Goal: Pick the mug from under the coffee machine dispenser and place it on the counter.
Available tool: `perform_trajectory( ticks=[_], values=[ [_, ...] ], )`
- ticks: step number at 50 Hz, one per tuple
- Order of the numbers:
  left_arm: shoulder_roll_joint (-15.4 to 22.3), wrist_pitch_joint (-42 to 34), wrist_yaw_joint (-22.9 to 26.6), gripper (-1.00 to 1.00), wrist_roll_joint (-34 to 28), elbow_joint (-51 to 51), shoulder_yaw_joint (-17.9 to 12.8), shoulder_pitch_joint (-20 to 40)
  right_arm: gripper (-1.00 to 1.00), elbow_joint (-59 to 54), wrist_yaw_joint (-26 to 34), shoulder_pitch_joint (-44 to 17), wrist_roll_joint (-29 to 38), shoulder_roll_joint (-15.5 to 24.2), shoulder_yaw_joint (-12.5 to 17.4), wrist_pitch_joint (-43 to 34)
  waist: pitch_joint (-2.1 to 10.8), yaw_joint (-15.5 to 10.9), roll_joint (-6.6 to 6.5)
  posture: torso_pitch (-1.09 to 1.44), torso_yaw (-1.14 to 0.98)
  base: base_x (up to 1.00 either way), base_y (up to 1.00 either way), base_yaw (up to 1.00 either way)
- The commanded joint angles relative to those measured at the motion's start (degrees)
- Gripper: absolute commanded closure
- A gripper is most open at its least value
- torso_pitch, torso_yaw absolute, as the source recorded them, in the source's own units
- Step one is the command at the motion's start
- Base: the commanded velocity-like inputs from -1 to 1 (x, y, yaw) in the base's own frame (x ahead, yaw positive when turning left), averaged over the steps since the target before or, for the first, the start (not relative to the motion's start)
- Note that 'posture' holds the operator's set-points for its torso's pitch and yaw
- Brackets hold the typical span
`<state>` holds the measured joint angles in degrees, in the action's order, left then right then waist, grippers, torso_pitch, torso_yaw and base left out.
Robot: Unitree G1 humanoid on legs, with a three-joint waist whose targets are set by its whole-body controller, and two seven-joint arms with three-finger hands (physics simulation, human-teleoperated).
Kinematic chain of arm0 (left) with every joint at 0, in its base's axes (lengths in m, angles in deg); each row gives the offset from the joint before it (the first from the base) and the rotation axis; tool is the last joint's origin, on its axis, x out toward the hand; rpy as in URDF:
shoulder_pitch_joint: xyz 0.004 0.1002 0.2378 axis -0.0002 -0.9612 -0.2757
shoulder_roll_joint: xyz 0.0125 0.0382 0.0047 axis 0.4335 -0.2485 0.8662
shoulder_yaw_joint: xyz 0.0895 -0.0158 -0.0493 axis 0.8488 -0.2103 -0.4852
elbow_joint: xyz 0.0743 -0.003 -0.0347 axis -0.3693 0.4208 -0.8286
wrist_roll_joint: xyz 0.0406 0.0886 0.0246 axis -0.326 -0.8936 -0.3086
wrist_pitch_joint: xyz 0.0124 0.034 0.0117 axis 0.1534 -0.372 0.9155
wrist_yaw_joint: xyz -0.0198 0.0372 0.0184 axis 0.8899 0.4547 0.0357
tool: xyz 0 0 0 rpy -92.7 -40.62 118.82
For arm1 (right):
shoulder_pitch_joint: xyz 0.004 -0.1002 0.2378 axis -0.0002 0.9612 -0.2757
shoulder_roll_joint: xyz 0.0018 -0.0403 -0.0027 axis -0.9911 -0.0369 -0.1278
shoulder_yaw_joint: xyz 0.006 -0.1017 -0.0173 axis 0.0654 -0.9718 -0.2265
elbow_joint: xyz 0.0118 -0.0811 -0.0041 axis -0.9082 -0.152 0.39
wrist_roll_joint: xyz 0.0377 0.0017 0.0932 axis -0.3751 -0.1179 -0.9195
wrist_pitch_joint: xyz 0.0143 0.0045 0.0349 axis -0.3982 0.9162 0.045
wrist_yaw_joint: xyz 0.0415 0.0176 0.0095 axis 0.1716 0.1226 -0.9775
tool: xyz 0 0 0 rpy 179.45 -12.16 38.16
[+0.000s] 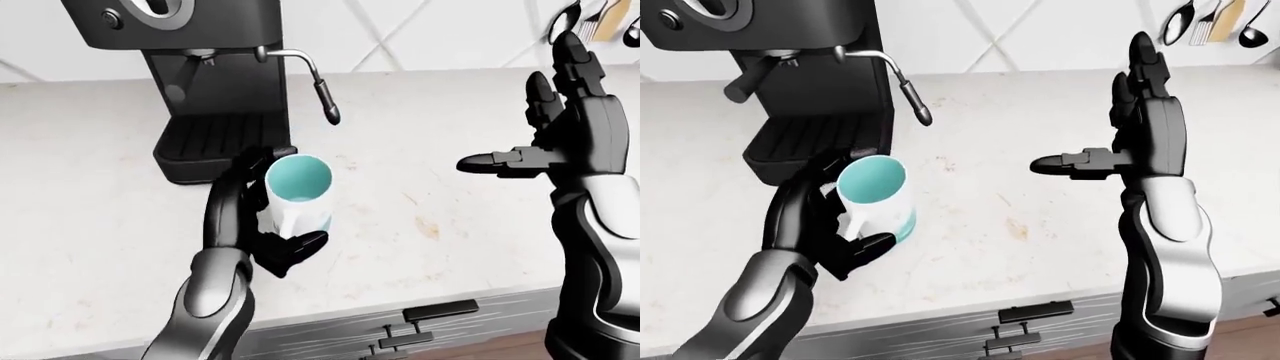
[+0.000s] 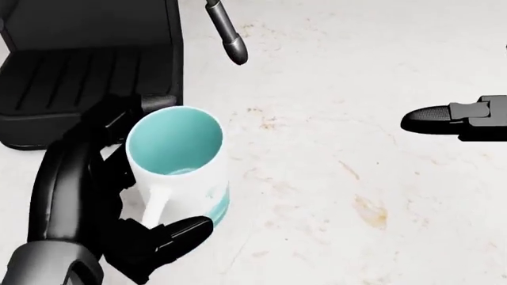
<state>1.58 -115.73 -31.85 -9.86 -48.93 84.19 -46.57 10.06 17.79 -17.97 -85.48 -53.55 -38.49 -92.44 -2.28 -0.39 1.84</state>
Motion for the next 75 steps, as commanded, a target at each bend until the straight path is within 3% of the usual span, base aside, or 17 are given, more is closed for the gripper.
perform_trajectory(
  ticks=[1, 10, 17, 19, 23, 24, 25, 27, 29, 48, 53, 56, 58, 63, 66, 69, 75],
  values=[
    [0.2, 4.7, 1.8, 1.00, 0.1, -2.3, 0.0, 0.1, -1.00, 1.7, -0.3, -1.4, 0.2, 0.8, 0.6, 1.6, 1.32, 0.0, 0.22, 0.00, 0.00, 0.00, 0.00, 0.00],
    [0.7, 13.9, 5.8, 1.00, 0.0, -1.4, 1.1, -8.3, -1.00, 1.7, -0.2, -1.5, 0.1, 0.9, 0.7, 1.6, 1.45, -0.2, 0.20, 0.00, 0.00, 0.00, 0.00, 0.00],
    [0.6, 15.6, 6.8, 1.00, -0.2, -0.3, 1.1, -9.6, -1.00, 1.6, -0.2, -1.6, 0.1, 1.0, 0.8, 1.5, 1.55, -0.2, 0.16, 0.00, 0.00, 0.00, 0.00, 0.00],
    [0.7, 15.6, 6.9, 0.76, -0.4, -0.4, 1.2, -9.7, -1.00, 1.7, -0.2, -1.7, 0.0, 1.0, 0.7, 1.4, 1.57, -0.2, 0.13, 0.00, 0.00, 0.00, 0.00, 0.00],
    [0.7, 16.0, 7.2, 0.66, -0.6, -0.3, 1.5, -10.3, -1.00, 1.7, -0.2, -1.8, -0.1, 1.1, 0.8, 1.3, 1.57, -0.2, 0.09, 0.00, 0.00, 0.00, 0.00, 0.00],
    [0.6, 15.8, 7.2, 0.55, -0.6, -0.4, 1.6, -10.2, -1.00, 1.7, -0.2, -1.8, -0.1, 1.2, 0.9, 1.3, 1.58, -0.2, 0.09, 0.00, 0.00, 0.00, 0.00, 0.00],
    [0.7, 15.7, 7.3, 0.11, -0.8, -0.7, 1.9, -10.3, -1.00, 1.8, -0.2, -1.8, -0.1, 1.2, 0.9, 1.3, 1.59, -0.2, 0.08, 0.00, 0.00, 0.00, 0.00, 0.00],
    [0.7, 15.4, 7.4, -0.10, -1.0, -1.1, 2.1, -10.3, -1.00, 2.0, -0.3, -1.9, -0.1, 1.3, 0.9, 0.9, 1.58, -0.2, 0.07, 0.00, 0.00, 0.00, 0.00, 0.00],
    [0.7, 15.2, 7.6, -1.00, -1.2, -1.3, 2.2, -10.2, -1.00, 2.0, -0.3, -1.9, -0.2, 1.3, 0.9, 1.0, 1.57, -0.2, 0.07, 0.00, 0.00, 0.00, 0.00, 0.00],
    [1.5, 12.0, 9.0, -1.00, -2.4, -5.3, 2.8, -10.9, -1.00, 1.9, -0.3, -2.0, -0.2, 1.6, 1.1, 1.1, 1.55, -0.1, 0.05, 0.00, 0.00, 0.00, 0.00, 0.00],
    [4.2, 10.7, 9.7, -1.00, 0.2, -7.6, 0.8, -10.6, -1.00, 1.8, -0.1, -2.3, -0.1, 1.8, 1.1, 0.9, 1.53, -0.1, -0.05, 0.00, 0.00, 0.00, 0.00, 0.00],
    [9.2, 12.4, 6.5, -1.00, 6.6, -7.6, -1.0, -10.3, -1.00, 2.0, -0.2, -2.4, -0.1, 1.9, 1.0, 0.6, 1.59, -0.1, -0.21, 0.00, 0.00, 0.00, 0.00, 0.00],
    [14.6, 14.2, 0.2, -1.00, 14.9, -7.6, -2.1, -10.4, -1.00, 2.0, -0.2, -2.3, -0.1, 1.9, 1.1, 0.7, 1.67, -0.1, -0.43, 0.00, 0.00, 0.00, 0.00, 0.00],
    [35.8, 22.0, -23.2, -1.00, 46.3, -7.6, -5.3, -7.0, -1.00, 2.3, -0.2, -3.0, -0.4, 2.4, 1.4, -0.2, 1.82, 0.1, -1.17, 0.00, 0.00, 0.00, 0.00, 0.00],
    [47.8, 23.7, -36.0, -1.00, 68.8, -7.6, -9.5, 3.3, -1.00, 2.4, -0.2, -4.5, -1.6, 3.9, 2.4, -1.9, 1.73, 0.2, -1.60, 0.00, 0.00, 0.00, 0.00, 0.00],
    [52.9, 26.9, -37.9, -1.00, 73.3, -7.6, -10.4, 4.7, -1.00, 1.0, -0.2, -3.1, -1.0, 3.7, 2.3, 0.4, 0.90, 0.1, -1.95, 0.00, 0.00, 0.00, 0.00, 0.00],
    [57.8, 29.8, -36.8, -1.00, 76.2, -7.6, -13.9, 4.0, -1.00, 1.0, -0.5, -3.3, -0.6, 3.2, 1.5, 0.4, 0.72, 0.3, -2.92, 0.00, 0.00, 0.00, 0.00, 0.00]
  ],
)
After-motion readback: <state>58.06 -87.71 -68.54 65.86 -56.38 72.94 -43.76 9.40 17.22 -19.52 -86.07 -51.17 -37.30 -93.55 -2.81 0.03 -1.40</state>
